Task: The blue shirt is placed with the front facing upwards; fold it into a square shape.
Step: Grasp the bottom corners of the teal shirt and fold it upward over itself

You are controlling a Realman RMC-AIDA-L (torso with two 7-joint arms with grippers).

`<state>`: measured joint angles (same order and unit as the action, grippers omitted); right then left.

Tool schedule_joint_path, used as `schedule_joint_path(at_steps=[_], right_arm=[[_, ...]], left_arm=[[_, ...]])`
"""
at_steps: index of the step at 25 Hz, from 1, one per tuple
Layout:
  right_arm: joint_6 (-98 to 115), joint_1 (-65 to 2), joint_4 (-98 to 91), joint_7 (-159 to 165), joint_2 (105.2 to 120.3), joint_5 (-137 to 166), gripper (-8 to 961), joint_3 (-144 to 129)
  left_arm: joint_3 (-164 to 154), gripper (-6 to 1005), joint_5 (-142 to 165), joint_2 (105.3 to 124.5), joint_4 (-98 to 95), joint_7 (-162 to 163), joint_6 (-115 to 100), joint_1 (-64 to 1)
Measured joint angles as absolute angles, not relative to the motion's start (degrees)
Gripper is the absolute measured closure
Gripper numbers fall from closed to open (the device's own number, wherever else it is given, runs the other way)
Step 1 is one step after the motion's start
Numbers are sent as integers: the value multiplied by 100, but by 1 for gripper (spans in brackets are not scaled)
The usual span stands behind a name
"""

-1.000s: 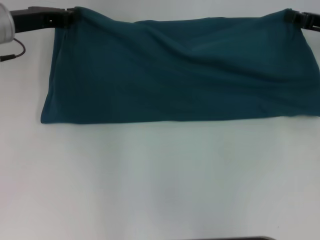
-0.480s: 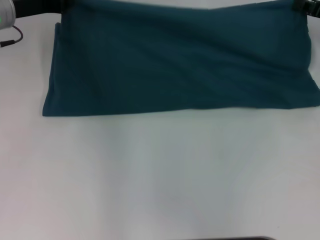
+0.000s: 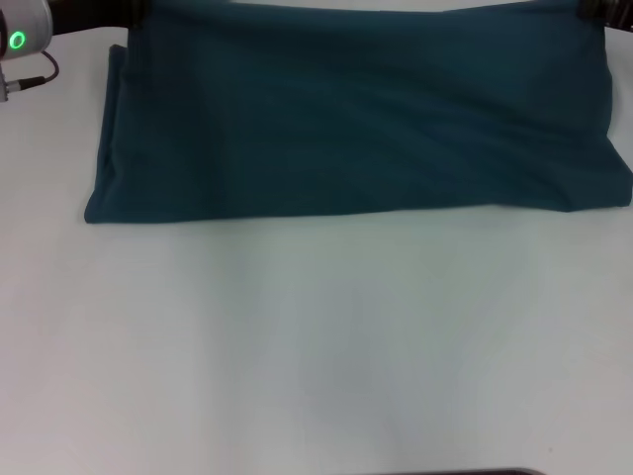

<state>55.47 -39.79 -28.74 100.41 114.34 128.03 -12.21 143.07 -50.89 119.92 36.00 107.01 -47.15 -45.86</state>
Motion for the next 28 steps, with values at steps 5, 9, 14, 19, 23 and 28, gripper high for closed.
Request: schedule_joint_path(at_steps=[5,9,14,19,23,28], right_arm=[[5466,-3999,-2864,10052,11435,12780,918,-1249],[5448,-4001,-2854,10052,11434,12726,918,-1258],[5436,-3997,-2803,10021,11426,12666,918,-1264],[5380,-4004,-2803,9997,11441,12596,918,-1268],[5024,-4049,-2742,9987,11506,12575,918,-1343],[4349,-4225,-2471,9600,11610,12432,918,-1621]], left_arm=[[14226,991,-5089,12010,3595,10717,-4592,-4614],[14242,991,-5089,12011,3594,10719,-4560,-4630],[14230,990,-5089,12027,3594,10752,-4481,-4651],[14223,959,-5089,12084,3594,10738,-4382,-4666],[14200,929,-5089,12224,3595,10691,-4064,-4667],[14005,891,-5090,12387,3518,10587,-3538,-4677]])
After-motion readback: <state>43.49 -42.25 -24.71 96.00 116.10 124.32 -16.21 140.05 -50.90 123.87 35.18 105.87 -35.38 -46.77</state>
